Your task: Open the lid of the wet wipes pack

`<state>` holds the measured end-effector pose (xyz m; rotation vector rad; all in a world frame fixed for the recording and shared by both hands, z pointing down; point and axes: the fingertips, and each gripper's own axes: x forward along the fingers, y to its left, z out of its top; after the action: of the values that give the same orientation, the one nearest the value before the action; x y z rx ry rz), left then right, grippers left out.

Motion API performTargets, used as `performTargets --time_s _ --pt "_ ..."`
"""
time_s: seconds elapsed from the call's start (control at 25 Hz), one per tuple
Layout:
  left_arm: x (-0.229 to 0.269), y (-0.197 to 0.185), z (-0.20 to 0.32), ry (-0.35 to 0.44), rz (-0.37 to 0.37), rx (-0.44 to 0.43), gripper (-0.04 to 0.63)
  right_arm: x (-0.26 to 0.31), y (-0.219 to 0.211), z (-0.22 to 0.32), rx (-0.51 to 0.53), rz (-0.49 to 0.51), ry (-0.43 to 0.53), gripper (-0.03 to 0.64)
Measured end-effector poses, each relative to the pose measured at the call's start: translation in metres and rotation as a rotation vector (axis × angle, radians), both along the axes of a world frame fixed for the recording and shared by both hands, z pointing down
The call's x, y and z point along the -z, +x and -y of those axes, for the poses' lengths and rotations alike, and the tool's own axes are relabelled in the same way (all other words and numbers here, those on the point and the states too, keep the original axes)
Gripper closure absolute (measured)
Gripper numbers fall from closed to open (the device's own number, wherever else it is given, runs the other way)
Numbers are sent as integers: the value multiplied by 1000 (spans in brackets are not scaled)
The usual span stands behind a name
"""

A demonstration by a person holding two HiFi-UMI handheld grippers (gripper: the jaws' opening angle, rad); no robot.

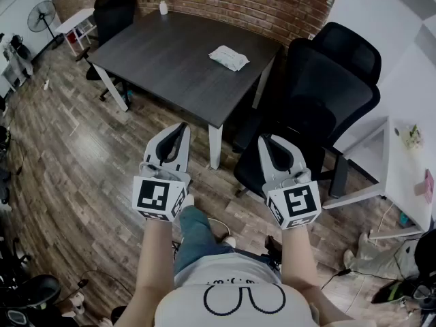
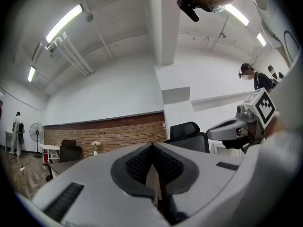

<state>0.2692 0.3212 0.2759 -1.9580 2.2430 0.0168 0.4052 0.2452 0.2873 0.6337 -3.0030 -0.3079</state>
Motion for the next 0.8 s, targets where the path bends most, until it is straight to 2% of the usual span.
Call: performTargets --time_s 0.24,0.44,0.8 --pt "-5 -36 12 -5 -10 -15 597 -5 -32 10 -20 -14 0 615" --pt "-15 -80 38 -20 -28 -48 597 -14 -75 32 -46 -25 -20 615" --pt "-21 -205 95 -27 -44 -115 597 -16 -194 77 -116 -23 -29 615"
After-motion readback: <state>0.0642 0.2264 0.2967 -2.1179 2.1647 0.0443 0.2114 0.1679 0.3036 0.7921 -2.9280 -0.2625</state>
